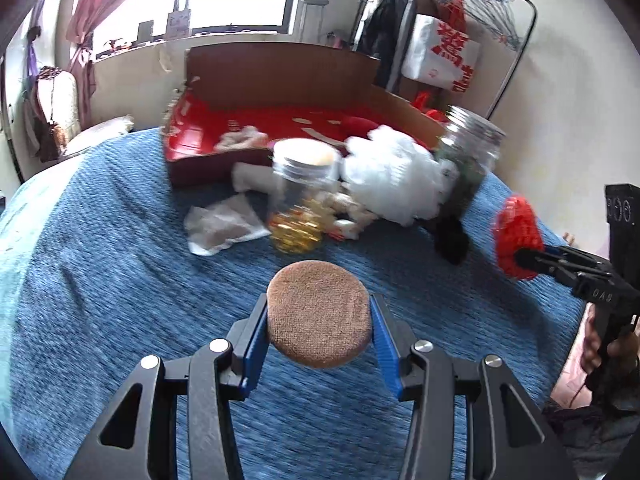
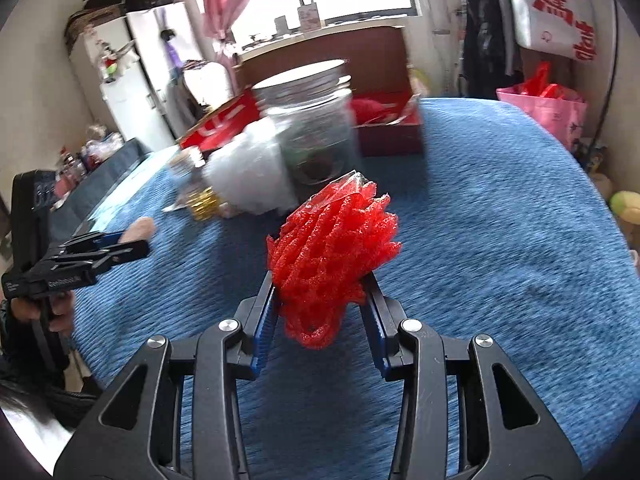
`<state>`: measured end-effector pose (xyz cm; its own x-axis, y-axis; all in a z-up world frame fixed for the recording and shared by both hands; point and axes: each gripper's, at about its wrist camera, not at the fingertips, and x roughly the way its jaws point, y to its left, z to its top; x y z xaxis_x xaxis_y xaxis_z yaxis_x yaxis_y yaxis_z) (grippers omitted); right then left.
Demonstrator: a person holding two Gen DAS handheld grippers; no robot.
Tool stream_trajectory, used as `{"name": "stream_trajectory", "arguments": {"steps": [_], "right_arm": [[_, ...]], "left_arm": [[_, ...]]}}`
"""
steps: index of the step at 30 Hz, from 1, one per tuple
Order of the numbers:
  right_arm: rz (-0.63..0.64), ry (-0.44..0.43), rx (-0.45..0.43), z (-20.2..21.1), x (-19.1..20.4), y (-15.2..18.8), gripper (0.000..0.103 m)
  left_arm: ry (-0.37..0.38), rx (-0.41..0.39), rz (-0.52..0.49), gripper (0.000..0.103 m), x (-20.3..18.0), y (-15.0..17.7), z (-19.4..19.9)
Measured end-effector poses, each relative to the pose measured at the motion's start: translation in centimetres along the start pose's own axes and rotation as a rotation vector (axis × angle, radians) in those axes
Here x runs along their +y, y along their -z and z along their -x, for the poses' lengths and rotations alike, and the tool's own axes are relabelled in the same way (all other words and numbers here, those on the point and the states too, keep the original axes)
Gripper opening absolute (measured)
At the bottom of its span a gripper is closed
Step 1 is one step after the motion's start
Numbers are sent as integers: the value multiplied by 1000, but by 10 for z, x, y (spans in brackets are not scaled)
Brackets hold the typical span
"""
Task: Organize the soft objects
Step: 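Carry the tan sponge and red mesh net into the box with both grippers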
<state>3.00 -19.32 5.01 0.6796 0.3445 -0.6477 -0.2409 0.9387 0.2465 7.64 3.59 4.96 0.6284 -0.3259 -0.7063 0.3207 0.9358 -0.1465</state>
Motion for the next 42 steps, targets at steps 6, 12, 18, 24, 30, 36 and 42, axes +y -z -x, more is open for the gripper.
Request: {"name": "stream_trajectory", "arguments": {"steps": [6,12,18,24,30,36,42], "right_arm": [[-24,70,-16,-3,-26,-22,38],[-22,86,-35,-9,-50,-54,38],[15,61,-60,-18,-62,-96,38],[76,-13,-57,-34,-59,-141,38],[154,-121,15,-69,-42,-179,38],[224,-173,147,-121,-24,-206,38],[304,-181,297,-167,-9,-218,38]], "left_arm": [[-64,-11,17,50,32,-24,-3],[-77,-23,12,50,58,-57,-7],[-35,-24,-17,50,68,-94,-15],[7,-9,-75,50,64,-130,-35],[72,41,-152,50,47,-164,-67],[124,108,-215,50,28,-186,-104],[139,204,-275,50,12,-199,-144]]}}
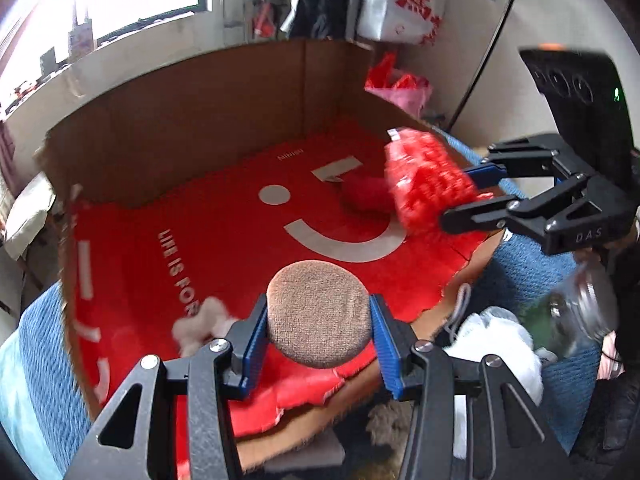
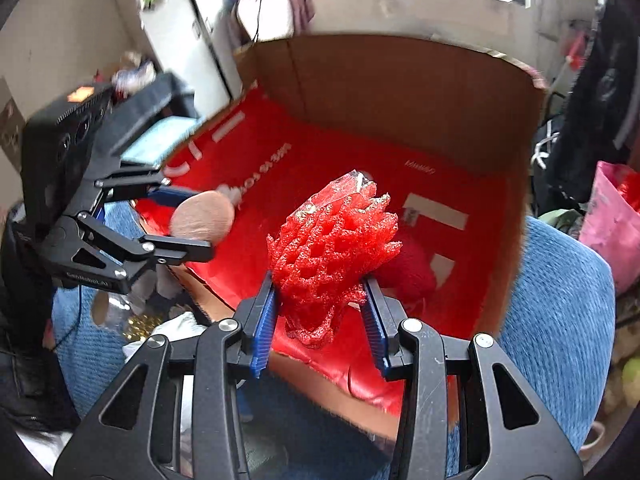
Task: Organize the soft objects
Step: 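Carry the tan sponge and red mesh net into the box with both grippers, then open both grippers to release the sponge and mesh net in the box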
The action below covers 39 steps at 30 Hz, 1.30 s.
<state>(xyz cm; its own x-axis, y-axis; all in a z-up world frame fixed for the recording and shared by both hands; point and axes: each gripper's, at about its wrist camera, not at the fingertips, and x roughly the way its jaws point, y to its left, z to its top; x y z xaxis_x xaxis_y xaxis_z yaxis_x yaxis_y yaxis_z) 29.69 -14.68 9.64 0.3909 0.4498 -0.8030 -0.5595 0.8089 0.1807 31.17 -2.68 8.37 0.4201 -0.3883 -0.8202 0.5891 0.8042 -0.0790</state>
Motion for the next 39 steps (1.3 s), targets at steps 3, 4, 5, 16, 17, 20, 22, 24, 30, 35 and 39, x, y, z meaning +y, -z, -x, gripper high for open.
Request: {"name": "stream_trajectory", "arguments": {"steps": [3,4,5,16,17,20,22,24,30,35,39], "right_arm": [[16,2,53,-16,1,-6,38],[25,1,76,-22,2,-7,38],[32,0,92,-26,2,-10,38],[78,1,199,-61,9,-15,40],[77,1,203,-63,9,-15,40],[70,-2,202,-64,10,-16,41],[53,-13,207,-65,8,-17,41],[43,-17,213,-68,7,-18,43],[23,-15,225,-70,5,-17,48],[11,-1,226,-71,2,-18,49],[2,-1,218,-67,0,-17,55]], "left_arm": [[1,34,-19,50,-1,-8,-15],[2,44,-22,50,-1,-9,-18],[5,59,-30,50,-2,-11,-23],[-19,131,-54,52,-2,-12,-53],[-20,133,-53,52,-1,-11,-54],[-24,132,-55,53,0,-9,-54],[-28,131,-53,53,0,-10,-55],[-30,131,-50,56,1,-9,-54],[-33,130,-56,66,2,-9,-62],[-37,126,-60,68,2,-7,-62],[-43,112,-50,72,3,-7,-57]]}}
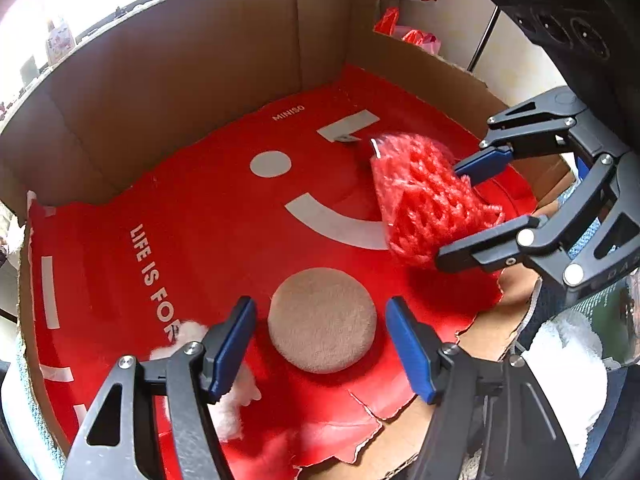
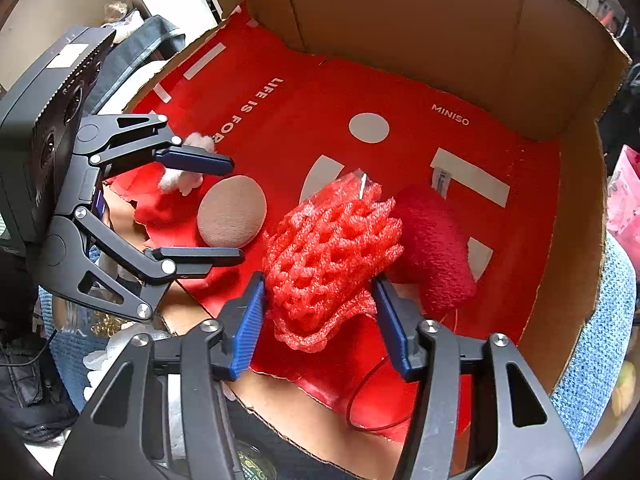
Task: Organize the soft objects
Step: 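Open both grippers to release the sponge and mesh net in the box, then withdraw both tools from the box back toward the items on the blanket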
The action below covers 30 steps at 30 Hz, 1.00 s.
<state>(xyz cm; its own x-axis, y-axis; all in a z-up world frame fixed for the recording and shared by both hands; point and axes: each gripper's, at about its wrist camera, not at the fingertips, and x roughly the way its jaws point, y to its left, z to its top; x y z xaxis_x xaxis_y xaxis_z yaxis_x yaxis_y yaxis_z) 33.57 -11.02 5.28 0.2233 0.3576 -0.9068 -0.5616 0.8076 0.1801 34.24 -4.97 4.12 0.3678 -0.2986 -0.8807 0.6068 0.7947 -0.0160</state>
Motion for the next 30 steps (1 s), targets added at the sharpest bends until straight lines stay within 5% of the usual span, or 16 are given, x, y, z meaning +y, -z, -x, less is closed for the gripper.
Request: {"name": "stream_trajectory", "arguments": {"steps": [18,30], "right_arm": [[-38,32,-62,30,1,9,66],[-172,99,-176,80,-21,46,67]], "left_arm": [[-21,-104,63,84,4,8,48],[-112,-156,174,91,19,45,86]]}}
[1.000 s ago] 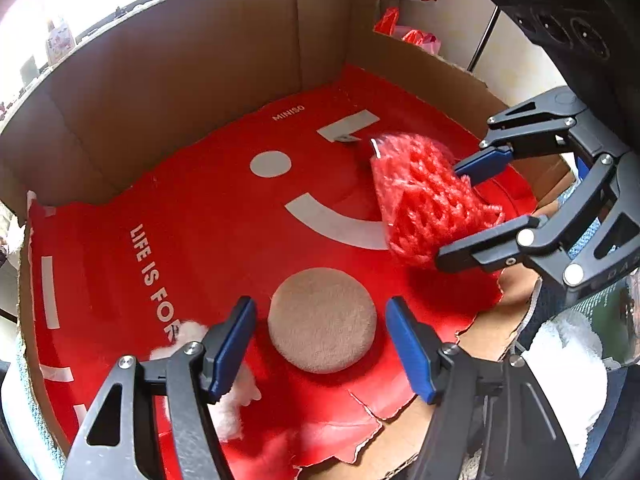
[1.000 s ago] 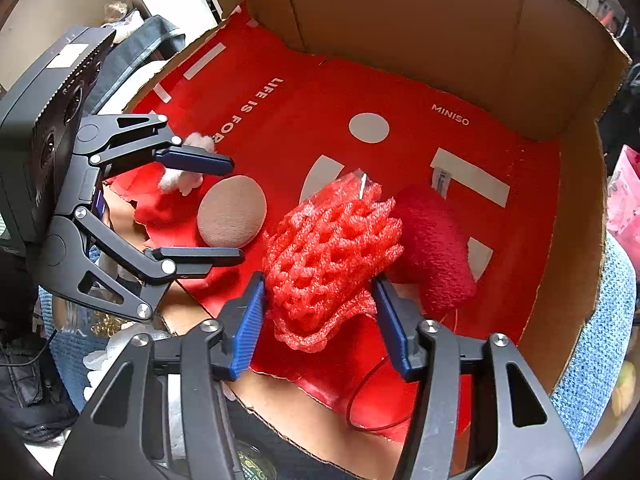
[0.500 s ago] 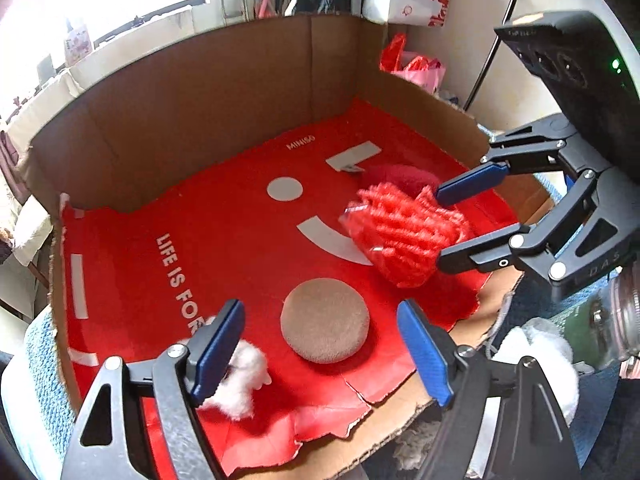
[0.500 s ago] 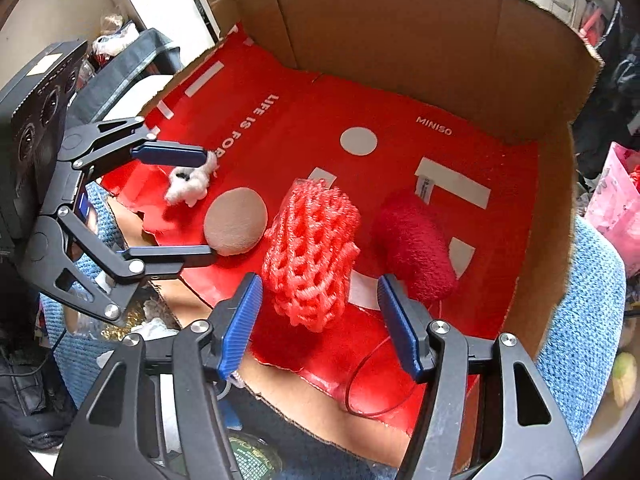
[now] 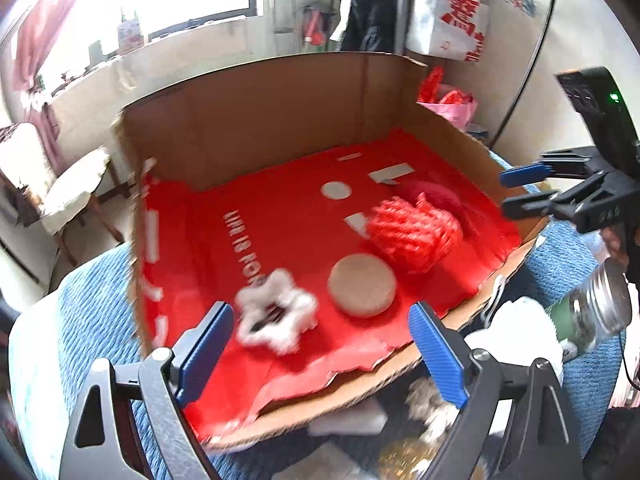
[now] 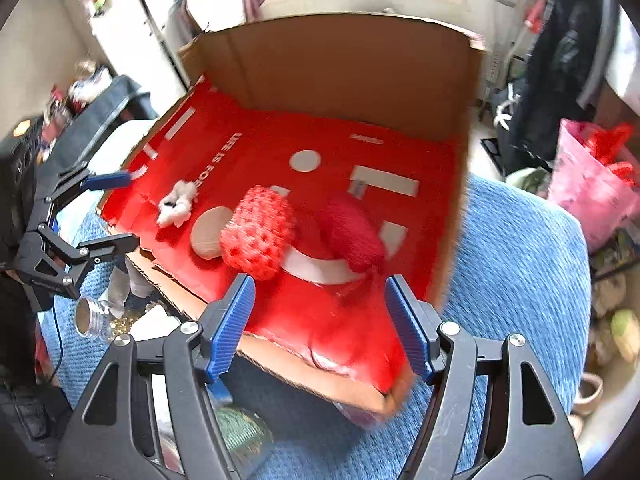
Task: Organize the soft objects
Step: 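Withdraw both tools from the box back toward the items on the blanket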
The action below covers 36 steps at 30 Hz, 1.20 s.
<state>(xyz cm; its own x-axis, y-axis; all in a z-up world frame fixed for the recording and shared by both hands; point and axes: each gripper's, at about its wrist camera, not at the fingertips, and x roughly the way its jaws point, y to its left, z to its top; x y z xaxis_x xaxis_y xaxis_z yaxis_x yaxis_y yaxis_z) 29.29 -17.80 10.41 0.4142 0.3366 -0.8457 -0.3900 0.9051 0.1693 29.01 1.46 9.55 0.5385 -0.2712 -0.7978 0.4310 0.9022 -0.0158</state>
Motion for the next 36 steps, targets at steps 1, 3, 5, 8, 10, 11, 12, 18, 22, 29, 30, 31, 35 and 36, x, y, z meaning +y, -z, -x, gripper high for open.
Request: {"name": "stream_trajectory", "arguments": {"steps": [1,3,5,8,10,11,12,18,22,29,30,31,35,36], "right_arm": [[-14,6,-11,6,-4,4,67],[-34,20,-30,17,-12,11,67],[-57,29,-48,28,-18,20,71],[-77,56,-79,45,-25,35,75],[-83,69,-99,58,-26,49,75],[-86,75,-105,61,-26,54,75],[-88,86,-119,68,-25,62,75],[-69,129,-198,98,-9,111,78],[-76,128,-241,108,4,146,82],[-78,140,-304,113,40,200,83],[-74,148,-312,113,46,207,83],[-72,151,-323,112,53,214,84],[-51,162,-347,103,82,237,84],[-40,169,-354,101,90,242,84]], "left_arm": [[-7,0,12,91,3,4,3],[-25,-5,41,91,11,12,11],[-41,-14,68,92,18,20,19],[-47,-36,117,95,30,36,35],[-58,-48,135,96,34,45,43],[-65,-55,144,96,35,51,48],[-71,-65,150,97,36,57,53],[-100,-150,177,101,29,100,88],[-99,-200,199,102,16,125,107],[-138,-330,161,103,-33,168,143],[-143,-337,158,103,-37,172,144],[-144,-347,158,103,-45,178,146],[-134,-372,188,103,-63,193,146],[-135,-376,194,103,-67,196,145]]}}
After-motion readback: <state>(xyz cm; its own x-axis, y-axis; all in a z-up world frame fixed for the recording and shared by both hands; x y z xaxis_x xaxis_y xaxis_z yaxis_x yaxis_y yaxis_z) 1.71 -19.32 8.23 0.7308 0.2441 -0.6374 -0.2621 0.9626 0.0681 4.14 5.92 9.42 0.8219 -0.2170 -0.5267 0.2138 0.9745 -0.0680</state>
